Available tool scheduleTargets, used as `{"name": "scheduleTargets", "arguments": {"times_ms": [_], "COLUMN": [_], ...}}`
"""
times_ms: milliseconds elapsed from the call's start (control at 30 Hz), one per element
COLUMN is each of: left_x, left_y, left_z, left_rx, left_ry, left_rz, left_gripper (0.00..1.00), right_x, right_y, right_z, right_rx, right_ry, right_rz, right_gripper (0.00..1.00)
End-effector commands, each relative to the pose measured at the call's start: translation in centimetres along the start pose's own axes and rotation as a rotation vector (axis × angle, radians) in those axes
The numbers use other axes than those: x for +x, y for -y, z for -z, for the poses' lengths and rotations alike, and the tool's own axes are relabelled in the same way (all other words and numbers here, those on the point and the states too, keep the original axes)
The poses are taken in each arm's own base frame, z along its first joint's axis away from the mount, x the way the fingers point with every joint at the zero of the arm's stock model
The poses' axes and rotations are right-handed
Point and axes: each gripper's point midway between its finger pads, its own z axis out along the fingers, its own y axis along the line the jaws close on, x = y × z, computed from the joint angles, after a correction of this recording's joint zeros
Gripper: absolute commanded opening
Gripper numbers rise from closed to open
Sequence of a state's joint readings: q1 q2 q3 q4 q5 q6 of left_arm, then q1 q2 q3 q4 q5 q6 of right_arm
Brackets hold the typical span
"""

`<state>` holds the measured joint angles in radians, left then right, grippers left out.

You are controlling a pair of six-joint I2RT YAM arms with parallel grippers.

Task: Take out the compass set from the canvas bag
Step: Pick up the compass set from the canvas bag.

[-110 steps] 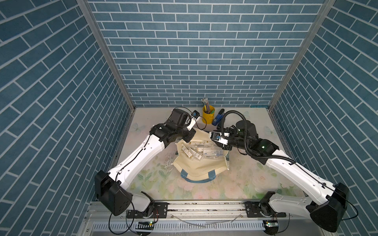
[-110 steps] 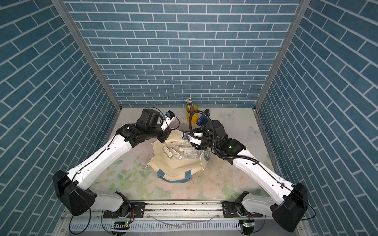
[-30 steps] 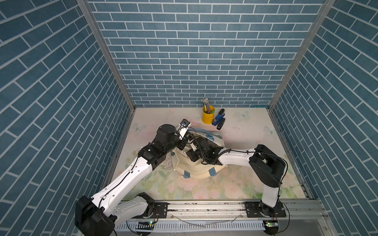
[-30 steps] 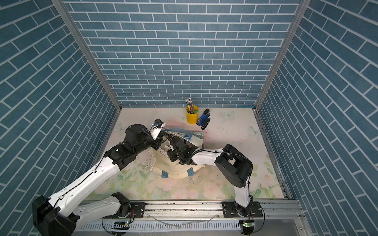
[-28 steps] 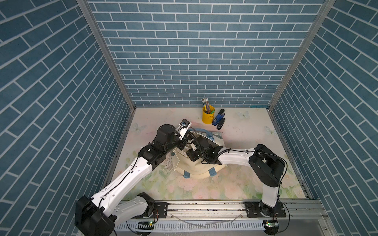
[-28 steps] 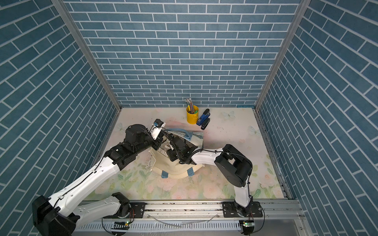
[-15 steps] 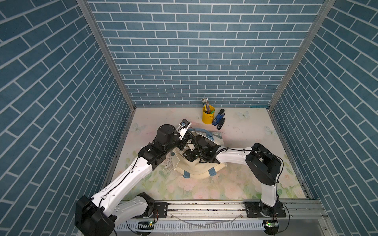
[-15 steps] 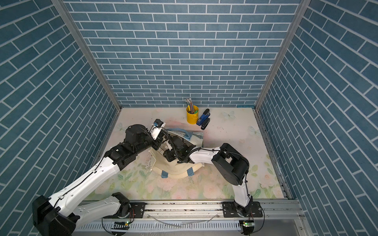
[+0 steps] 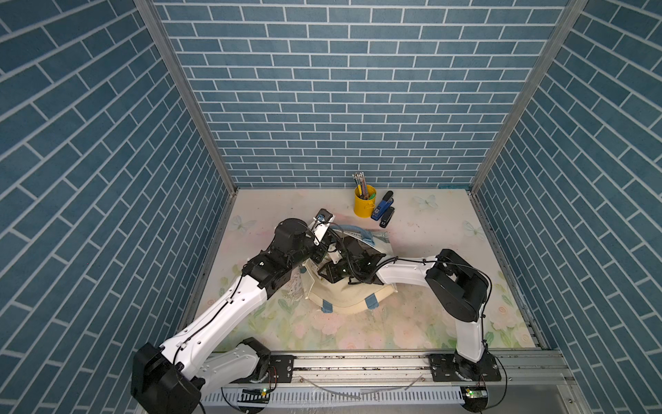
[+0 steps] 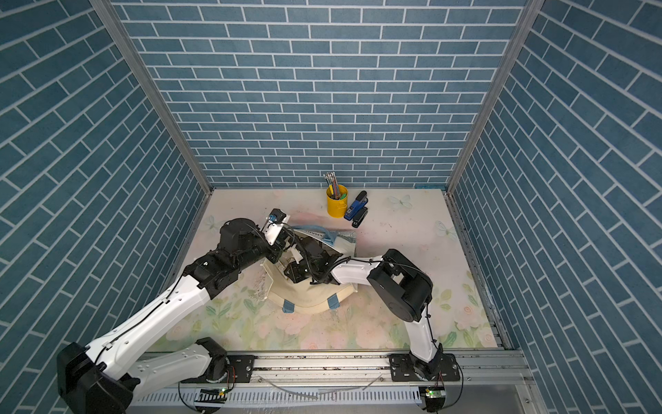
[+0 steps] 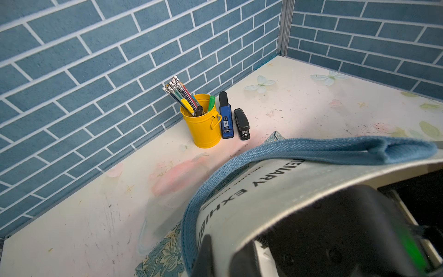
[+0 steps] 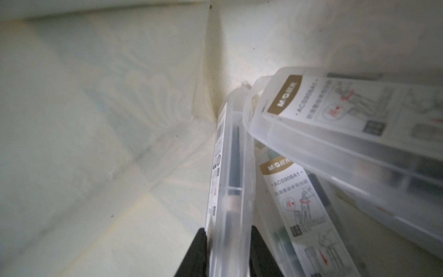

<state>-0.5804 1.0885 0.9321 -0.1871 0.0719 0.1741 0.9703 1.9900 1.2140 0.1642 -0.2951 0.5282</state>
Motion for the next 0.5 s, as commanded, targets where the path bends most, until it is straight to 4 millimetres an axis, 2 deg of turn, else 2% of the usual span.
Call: {"name": "scheduleTargets", "arguments": {"times_ms": [0,233,467], "left_x": [-2.8,-2.8,-2.7], "left_y": [0.8,0.6,0.3], "left_z": [0.8,0.9,0.9], "left_rx": [0.038,0.028,0.010], "left_ry": [0.115,0.112,0.108], "left_rz": [-0.006,-0.012,-0.017], "left_gripper": [0.00,0.00,0.00], "right_x": [-1.6,-2.0,-1.3], "right_y": [-1.3,-2.1,-1.0], "right_z": [-0.4,-0.6,-0.5], "right_rx": [-0.060,-0.084,-0.020], "right_ry": [-0.009,-0.016,-0.047], "right_rz": [-0.058,-0.059,-0.065], "right_gripper": [0.26,0.20,0.14]}}
